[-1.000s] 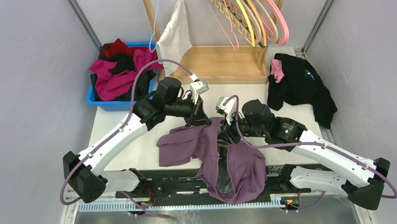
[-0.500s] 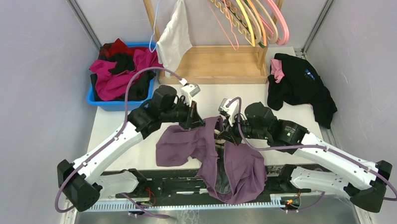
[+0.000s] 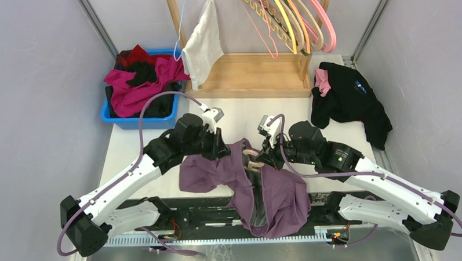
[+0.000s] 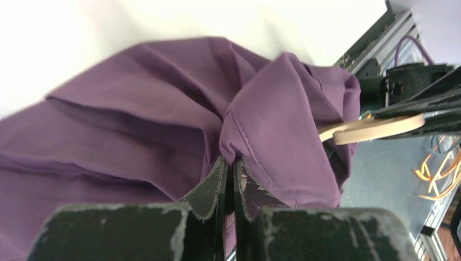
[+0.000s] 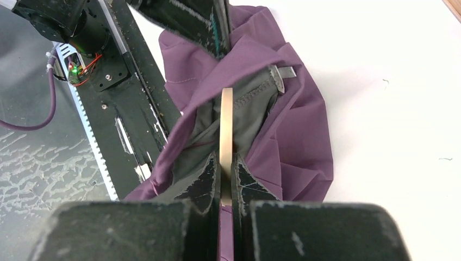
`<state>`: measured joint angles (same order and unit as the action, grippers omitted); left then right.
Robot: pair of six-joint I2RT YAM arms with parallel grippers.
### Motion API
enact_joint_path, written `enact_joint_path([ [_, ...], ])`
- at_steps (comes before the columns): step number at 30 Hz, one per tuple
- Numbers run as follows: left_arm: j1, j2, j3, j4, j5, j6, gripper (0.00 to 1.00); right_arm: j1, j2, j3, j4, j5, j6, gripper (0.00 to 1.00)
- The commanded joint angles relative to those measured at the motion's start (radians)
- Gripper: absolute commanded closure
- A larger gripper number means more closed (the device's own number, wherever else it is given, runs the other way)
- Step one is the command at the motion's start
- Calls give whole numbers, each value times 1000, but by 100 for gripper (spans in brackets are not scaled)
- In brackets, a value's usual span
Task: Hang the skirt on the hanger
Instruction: Pick up the hanger at the center of the board.
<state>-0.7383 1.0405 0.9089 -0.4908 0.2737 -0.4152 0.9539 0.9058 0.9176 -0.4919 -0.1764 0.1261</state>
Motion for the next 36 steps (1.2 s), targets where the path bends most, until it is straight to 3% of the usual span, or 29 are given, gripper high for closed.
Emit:
enact_joint_path([
  [1,-68,-10,-33,30,-37,-63,89,5,-10,29,4,30,4,99],
  [14,-217,-100,-108,71,-9,-125,54,5,16,106,-19,68,-31,99],
  [16,-217,-103,-100,60,-12,-117,39,3,22,115,-13,67,-34,99],
  [21,-218,-117,-35,37,-62,-110,34,5,33,133,-4,52,-34,99],
  [22,-217,-118,-18,30,-74,-104,28,4,34,136,-4,46,-34,99],
  [31,-218,-97,109,65,-82,1,21,5,60,164,-10,-26,-52,99],
  [36,-218,-17,145,104,-36,75,24,4,58,178,-24,-65,-60,99],
])
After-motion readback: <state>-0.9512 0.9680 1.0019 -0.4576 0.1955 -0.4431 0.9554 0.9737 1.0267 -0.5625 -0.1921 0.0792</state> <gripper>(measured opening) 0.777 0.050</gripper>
